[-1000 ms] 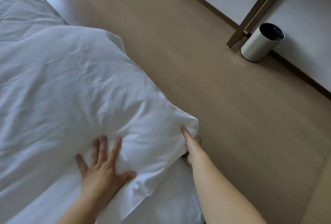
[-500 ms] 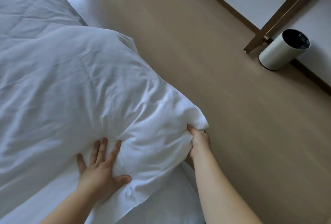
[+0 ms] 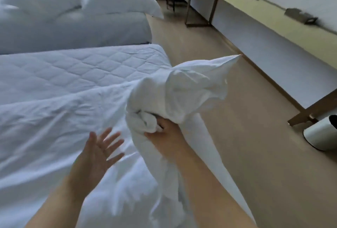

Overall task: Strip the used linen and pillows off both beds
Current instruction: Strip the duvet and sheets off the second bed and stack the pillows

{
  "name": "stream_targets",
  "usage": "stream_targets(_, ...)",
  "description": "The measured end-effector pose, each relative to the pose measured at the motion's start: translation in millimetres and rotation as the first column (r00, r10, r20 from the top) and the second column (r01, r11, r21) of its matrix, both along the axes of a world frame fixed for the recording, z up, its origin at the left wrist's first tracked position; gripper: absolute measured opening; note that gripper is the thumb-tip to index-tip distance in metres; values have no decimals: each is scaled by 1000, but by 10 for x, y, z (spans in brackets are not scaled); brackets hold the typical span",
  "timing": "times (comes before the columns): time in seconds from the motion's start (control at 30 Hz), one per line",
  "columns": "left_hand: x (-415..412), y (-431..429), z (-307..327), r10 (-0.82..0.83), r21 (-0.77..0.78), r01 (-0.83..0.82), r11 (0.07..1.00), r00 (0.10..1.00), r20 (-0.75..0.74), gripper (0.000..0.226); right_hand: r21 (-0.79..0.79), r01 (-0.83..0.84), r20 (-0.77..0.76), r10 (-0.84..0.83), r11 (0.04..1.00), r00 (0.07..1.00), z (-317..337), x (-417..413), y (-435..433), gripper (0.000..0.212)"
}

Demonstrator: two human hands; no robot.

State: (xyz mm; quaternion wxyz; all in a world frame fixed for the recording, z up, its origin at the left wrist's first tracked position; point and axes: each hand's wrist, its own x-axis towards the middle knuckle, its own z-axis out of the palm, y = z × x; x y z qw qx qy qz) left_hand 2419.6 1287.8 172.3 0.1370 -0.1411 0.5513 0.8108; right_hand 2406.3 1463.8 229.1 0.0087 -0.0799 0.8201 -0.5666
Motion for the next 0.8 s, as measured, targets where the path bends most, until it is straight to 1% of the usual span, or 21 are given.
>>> stream_targets(0.03,73,-363,115,42,30,-41,999,998,-37,90,87,-111,-11,112,990,994,-21,86,-363,31)
stream_targets(0.1,320,-1060,312,83,78,-76,994,993,-85,83,242,-335,47,334,910,941,-130,350,-1069,42)
stream_targets(0.13,451,-1361,378,96,82,-90,992,993,-70,83,312,-454,71,456,835,887,-238,496,-1376,45)
stream_targets(0.2,688,-1954,320,133,-29,-132,991,990,56,94,415,-655,166,656,631,737,-490,775,-1834,41)
stream_targets(0.23,804,-2192,263,127,-110,-113,988,983,134,101,481,-713,207,724,510,658,-637,896,-2019,38)
stream_targets(0.27,903,-2372,176,96,-170,-62,984,975,201,106,540,-729,219,765,422,606,-840,1017,-2157,36)
stream_targets(0.3,993,-2483,83,53,-188,-2,982,964,262,109,607,-707,233,769,363,595,-1034,1115,-2278,39)
stream_targets(0.33,1076,-2535,-21,27,-190,33,981,952,305,106,654,-656,223,732,377,644,-1162,1210,-2374,48)
stream_targets(0.37,1148,-2530,-95,32,-195,32,980,948,317,97,608,-668,329,629,430,704,-1219,1274,-2453,58)
stream_targets(0.4,1194,-2510,-171,62,-201,-2,980,953,295,94,603,-630,367,532,489,763,-1317,1335,-2502,63)
stream_targets(0.43,1207,-2508,-264,104,-212,-46,976,957,272,96,553,-639,419,484,535,768,-1359,1366,-2521,62)
stream_targets(0.47,1177,-2479,-359,157,-240,-95,966,955,252,98,564,-656,376,552,501,744,-1348,1383,-2527,55)
stream_targets(0.5,1130,-2477,-457,227,-284,-155,946,943,243,103,502,-712,424,578,491,697,-1317,1382,-2488,39)
stream_targets(0.53,1070,-2469,-531,282,-309,-204,929,931,233,106,532,-720,448,573,446,686,-1228,1370,-2515,27)
stream_targets(0.57,1008,-2458,-590,323,-308,-246,919,917,232,109,675,-655,380,602,338,703,-1224,1350,-2492,26)
stream_targets(0.6,941,-2438,-637,352,-298,-275,914,904,244,108,744,-572,294,599,345,745,-1281,1351,-2442,32)
stream_targets(0.63,883,-2411,-643,368,-290,-292,911,893,260,104,761,-531,220,622,372,751,-1312,1347,-2397,36)
stream_targets(0.67,830,-2381,-643,376,-276,-301,913,884,278,101,770,-527,210,638,358,741,-1266,1347,-2368,35)
stream_targets(0.73,717,-2316,-659,380,-252,-311,916,874,303,90,745,-454,2,679,489,734,-1247,1329,-2266,32)
stream_targets(0.77,672,-2296,-663,387,-243,-320,916,866,318,78,707,-396,-112,645,586,755,-1214,1298,-2237,31)
stream_targets(0.8,631,-2291,-710,390,-244,-322,915,859,330,69,680,-335,-164,580,652,798,-1168,1249,-2198,29)
